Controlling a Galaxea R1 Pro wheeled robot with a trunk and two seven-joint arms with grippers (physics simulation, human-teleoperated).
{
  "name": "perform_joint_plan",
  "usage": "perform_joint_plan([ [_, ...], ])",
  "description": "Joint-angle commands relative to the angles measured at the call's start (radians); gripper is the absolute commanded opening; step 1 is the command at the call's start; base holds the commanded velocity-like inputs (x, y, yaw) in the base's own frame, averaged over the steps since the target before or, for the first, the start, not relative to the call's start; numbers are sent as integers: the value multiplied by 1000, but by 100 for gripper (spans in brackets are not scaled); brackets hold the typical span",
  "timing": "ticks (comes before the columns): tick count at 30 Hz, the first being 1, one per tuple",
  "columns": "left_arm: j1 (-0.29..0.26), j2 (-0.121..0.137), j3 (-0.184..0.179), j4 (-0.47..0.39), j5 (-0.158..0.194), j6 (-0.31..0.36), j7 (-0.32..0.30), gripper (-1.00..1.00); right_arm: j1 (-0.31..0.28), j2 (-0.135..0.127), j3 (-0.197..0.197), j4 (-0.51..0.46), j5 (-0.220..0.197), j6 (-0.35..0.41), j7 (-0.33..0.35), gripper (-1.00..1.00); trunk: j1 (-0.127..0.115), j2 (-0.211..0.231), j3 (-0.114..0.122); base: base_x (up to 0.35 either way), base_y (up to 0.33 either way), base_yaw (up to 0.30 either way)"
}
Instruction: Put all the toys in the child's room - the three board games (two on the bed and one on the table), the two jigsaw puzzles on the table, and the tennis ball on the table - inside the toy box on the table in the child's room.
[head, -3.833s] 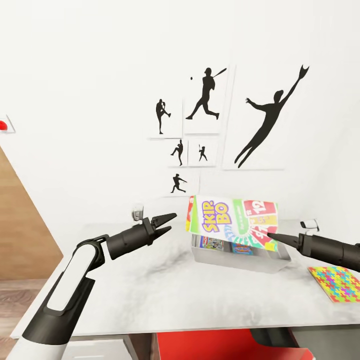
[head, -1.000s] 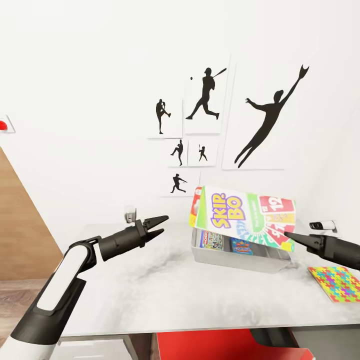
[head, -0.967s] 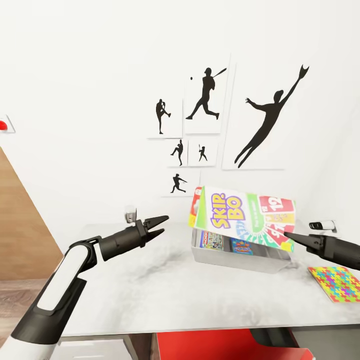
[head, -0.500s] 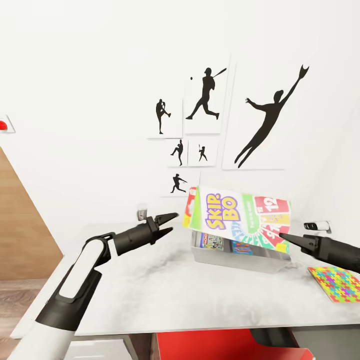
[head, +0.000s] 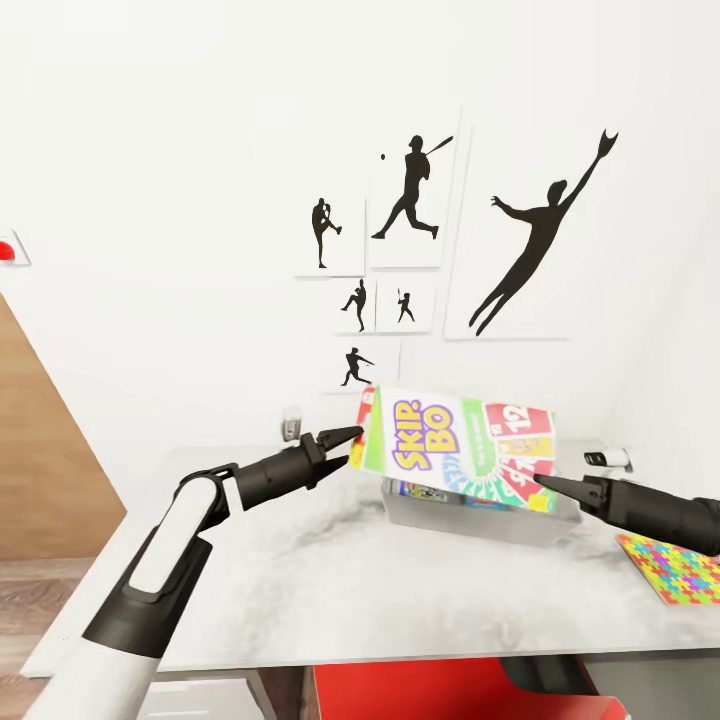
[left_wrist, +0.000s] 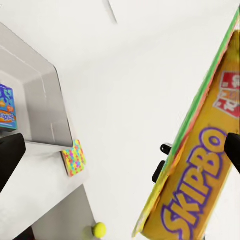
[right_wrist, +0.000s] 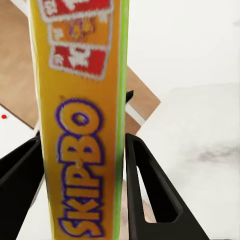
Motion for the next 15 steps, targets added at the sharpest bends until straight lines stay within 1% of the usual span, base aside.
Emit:
perform_joint_plan([
  [1, -1, -2, -1, 0, -4, 2, -2, 100, -1, 2, 3, -1, -12, 13, -9, -100, 1, -2, -2, 0, 0, 0],
  [4, -1, -5, -2, 0, -5, 2, -2, 100, -2, 9, 7, -1, -10, 13, -32, -100, 1, -2, -2, 0, 0, 0],
  [5, -1, -8, -2, 1, -5, 2, -2, 100, -3, 18, 9, -1, -10, 13, -54, -100, 1, -2, -2, 0, 0, 0],
  [6, -1, -8, -2, 1, -5, 2, -2, 100, -3, 18, 9, -1, -10, 13, -54, -100, 1, -2, -2, 0, 0, 0],
  [13, -1, -12, -2, 1, -6, 2, -2, 100, -8, 47, 12, 0, -9, 13, -99, -100, 1, -2, -2, 0, 0, 0],
  [15, -2, -12, -2, 0, -6, 2, -3, 100, -9, 50, 13, 0, -9, 13, -105, -100, 1, -2, -2, 0, 0, 0],
])
